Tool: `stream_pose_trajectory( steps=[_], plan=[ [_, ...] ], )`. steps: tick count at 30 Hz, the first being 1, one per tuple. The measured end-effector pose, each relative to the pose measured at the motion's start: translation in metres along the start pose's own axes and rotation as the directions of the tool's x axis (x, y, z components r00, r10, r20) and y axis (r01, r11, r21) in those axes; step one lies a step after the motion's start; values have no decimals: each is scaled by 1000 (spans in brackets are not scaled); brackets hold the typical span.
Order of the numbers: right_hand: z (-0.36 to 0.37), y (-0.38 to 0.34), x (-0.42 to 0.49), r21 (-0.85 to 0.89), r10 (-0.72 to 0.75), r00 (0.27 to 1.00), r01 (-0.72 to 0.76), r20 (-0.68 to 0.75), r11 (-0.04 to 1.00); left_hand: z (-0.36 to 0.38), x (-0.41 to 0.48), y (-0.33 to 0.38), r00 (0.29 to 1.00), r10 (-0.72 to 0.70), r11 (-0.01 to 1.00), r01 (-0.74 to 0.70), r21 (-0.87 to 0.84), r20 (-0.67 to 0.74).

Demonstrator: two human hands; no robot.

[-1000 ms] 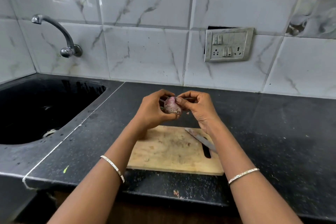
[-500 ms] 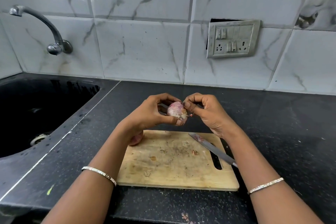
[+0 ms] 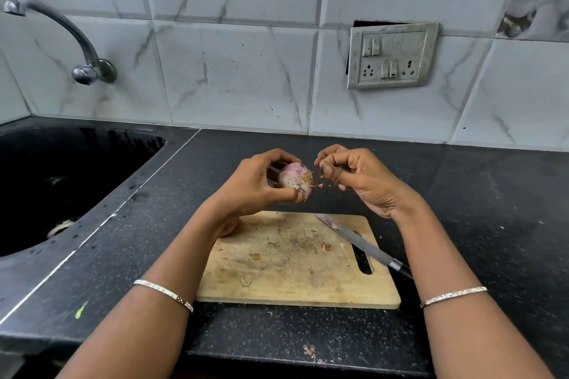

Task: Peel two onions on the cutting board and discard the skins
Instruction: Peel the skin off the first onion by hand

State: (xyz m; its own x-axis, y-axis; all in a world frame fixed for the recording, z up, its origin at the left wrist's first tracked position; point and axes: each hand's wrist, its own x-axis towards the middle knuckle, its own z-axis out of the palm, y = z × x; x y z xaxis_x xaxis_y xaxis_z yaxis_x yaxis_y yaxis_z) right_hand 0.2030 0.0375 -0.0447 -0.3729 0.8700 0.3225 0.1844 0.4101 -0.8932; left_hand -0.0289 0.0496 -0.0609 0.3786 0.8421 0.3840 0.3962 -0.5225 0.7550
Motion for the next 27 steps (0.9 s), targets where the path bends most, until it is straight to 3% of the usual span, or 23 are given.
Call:
stream_pose_trajectory(
  steps=[9,12,15,18,27],
  plan=[
    [-12,-10,-9,-187,135,966,-94,222,978,1,-4,3,999,35,998,-34,46,-10],
    [-6,-9,-5,-274,177,976,-137,128,952,2,-6,5,996,71,996,-67,67,-51],
    [-1,-6,1,-343,18,999,-32,-42,939,2,-6,5,987,143,977,-129,171,-74],
    [1,-5,2,-293,-105,984,59,-145,954,-3,-5,4,977,195,929,-156,337,-86],
    [25,-2,7,-370,-180,967,104,-178,923,-10,-9,4,973,203,906,-143,399,-114]
  ],
)
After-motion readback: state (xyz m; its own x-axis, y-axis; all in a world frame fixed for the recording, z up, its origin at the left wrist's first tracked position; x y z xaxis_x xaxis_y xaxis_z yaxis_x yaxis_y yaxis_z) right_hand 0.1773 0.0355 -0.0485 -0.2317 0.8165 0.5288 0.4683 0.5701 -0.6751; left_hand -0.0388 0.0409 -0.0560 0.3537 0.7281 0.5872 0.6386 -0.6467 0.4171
